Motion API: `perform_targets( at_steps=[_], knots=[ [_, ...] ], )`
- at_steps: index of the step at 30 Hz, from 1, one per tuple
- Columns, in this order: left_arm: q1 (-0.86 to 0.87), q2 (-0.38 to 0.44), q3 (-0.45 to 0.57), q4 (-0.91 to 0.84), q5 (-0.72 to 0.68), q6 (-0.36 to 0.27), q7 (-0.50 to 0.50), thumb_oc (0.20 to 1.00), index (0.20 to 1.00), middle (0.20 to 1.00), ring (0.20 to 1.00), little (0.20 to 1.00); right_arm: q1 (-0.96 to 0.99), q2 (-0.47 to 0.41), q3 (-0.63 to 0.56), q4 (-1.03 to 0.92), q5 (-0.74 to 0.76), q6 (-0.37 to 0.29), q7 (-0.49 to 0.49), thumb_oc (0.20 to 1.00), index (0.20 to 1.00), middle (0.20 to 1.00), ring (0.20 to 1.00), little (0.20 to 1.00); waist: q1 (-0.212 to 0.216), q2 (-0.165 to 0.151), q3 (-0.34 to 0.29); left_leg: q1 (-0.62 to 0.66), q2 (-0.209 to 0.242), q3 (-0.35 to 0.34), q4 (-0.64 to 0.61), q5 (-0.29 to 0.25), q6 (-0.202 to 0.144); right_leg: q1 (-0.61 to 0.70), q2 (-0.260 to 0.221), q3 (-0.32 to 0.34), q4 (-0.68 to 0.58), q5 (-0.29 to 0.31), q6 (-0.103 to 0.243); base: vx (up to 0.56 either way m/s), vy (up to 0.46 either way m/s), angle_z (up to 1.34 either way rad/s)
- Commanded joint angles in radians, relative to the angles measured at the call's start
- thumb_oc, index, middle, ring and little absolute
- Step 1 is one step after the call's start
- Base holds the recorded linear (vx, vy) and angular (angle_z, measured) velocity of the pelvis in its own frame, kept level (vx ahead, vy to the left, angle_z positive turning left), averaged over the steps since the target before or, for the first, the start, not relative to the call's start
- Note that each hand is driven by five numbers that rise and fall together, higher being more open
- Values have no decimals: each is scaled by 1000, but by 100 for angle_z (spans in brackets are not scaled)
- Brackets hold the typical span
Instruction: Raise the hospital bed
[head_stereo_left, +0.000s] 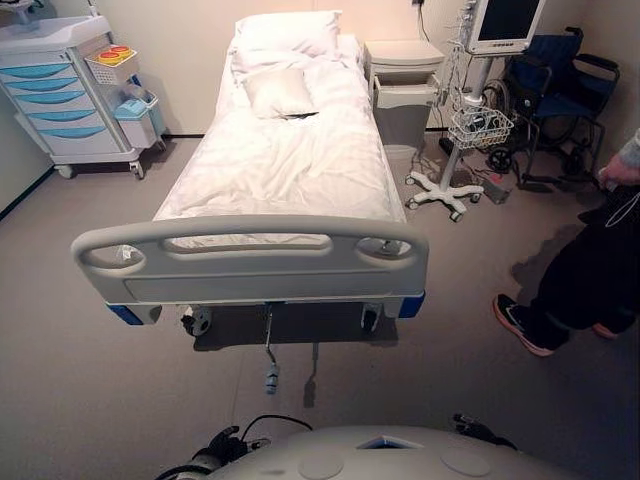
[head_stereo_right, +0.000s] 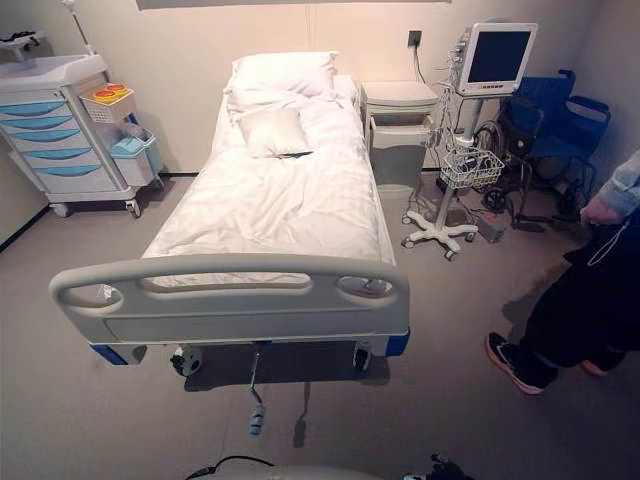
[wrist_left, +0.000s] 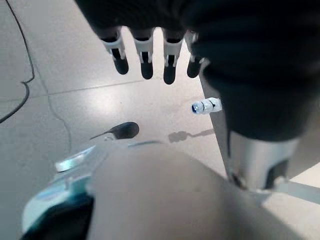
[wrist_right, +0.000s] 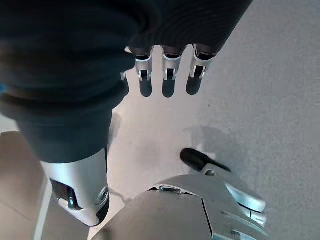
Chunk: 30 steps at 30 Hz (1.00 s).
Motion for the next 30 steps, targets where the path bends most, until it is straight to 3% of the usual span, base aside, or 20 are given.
perform_targets(
  at_steps=[1, 30],
  knots=[
    [-74, 16, 24, 71, 41, -13, 3, 1000, 1000, 1000, 1000, 1000, -77, 47, 36, 48, -13, -15, 7, 1000, 1000, 1000, 1000, 1000, -16, -68, 25, 42, -76, 11, 6, -35, 37, 53, -34, 23, 6, -10, 114, 240, 66, -119],
    [-67, 12, 21, 50, 24, -18, 6, 1000, 1000, 1000, 1000, 1000, -89, 25, 26, 57, -20, -15, 7, 1000, 1000, 1000, 1000, 1000, -16, -56, 37, 44, -81, 6, 6, -37, 41, 53, -36, 26, 6, -10, 113, 0, 0, 0]
  ],
)
